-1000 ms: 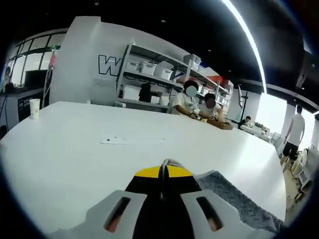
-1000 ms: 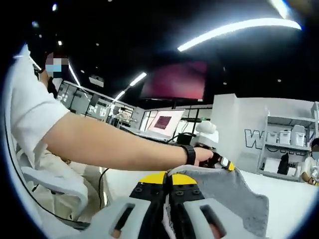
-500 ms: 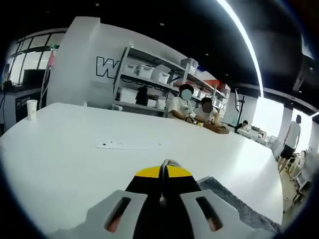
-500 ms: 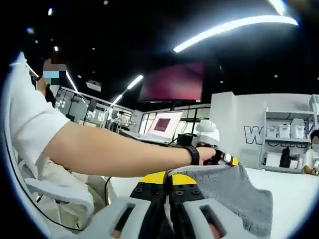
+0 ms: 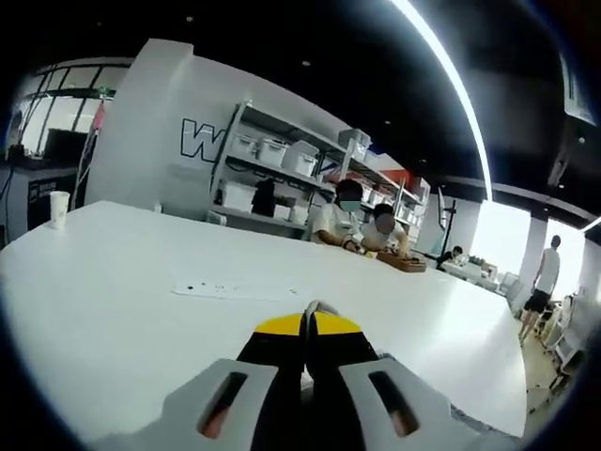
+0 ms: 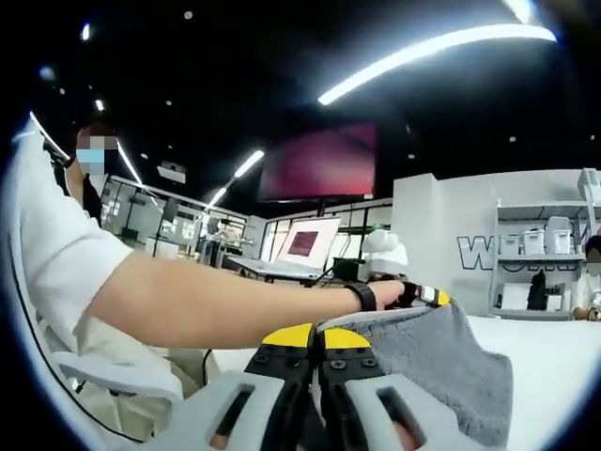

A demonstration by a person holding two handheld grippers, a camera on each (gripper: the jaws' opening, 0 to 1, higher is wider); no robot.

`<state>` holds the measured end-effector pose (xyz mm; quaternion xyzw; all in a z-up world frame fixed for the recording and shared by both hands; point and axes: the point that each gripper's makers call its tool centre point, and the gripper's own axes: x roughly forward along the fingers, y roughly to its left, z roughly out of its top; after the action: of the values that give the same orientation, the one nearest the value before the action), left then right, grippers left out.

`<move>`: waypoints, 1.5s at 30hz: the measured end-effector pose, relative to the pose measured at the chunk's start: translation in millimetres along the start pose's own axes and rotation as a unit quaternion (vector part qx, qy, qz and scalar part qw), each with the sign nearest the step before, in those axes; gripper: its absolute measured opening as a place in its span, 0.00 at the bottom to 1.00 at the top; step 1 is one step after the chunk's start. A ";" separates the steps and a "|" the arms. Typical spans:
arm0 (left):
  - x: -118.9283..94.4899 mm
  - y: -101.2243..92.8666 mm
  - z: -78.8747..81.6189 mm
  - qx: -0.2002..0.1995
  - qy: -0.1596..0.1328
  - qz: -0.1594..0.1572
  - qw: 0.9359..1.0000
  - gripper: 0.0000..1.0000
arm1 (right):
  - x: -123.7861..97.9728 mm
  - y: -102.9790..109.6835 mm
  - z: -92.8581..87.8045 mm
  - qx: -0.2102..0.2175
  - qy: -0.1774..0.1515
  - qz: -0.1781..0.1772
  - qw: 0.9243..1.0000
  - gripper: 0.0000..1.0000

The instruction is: Open the folded towel by lifting each exposed corner and separating the folded layers until the towel lies flat within the target outline without major curled edges

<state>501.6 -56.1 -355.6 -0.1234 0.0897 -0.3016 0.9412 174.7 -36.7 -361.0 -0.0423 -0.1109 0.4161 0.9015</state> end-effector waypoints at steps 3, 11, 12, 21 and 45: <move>-0.8 -1.5 0.0 0.001 -0.002 0.001 1.000 0.01 | -0.6 1.0 0.1 -0.007 0.003 -0.001 1.000 0.00; -1.8 -13.2 2.3 -0.019 -0.023 -0.029 0.999 0.01 | -9.5 -1.7 6.5 -0.006 -0.003 -0.001 1.000 0.00; -1.8 -13.6 1.8 -0.016 -0.023 -0.028 0.999 0.01 | -10.9 -2.5 6.5 -0.013 0.001 -0.002 1.000 0.00; -0.2 -11.5 10.0 -0.045 -0.038 -0.029 0.998 0.01 | -14.2 -7.7 8.4 -0.023 0.008 -0.010 1.000 0.00; 3.7 -27.6 20.6 -0.051 -0.064 -0.047 0.996 0.01 | -39.4 -30.8 31.2 0.006 -0.017 -0.018 1.000 0.00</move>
<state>494.5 -76.4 -328.4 -0.1942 0.0385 -0.3318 0.9223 165.4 -87.2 -332.0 -0.0280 -0.1245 0.4016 0.9069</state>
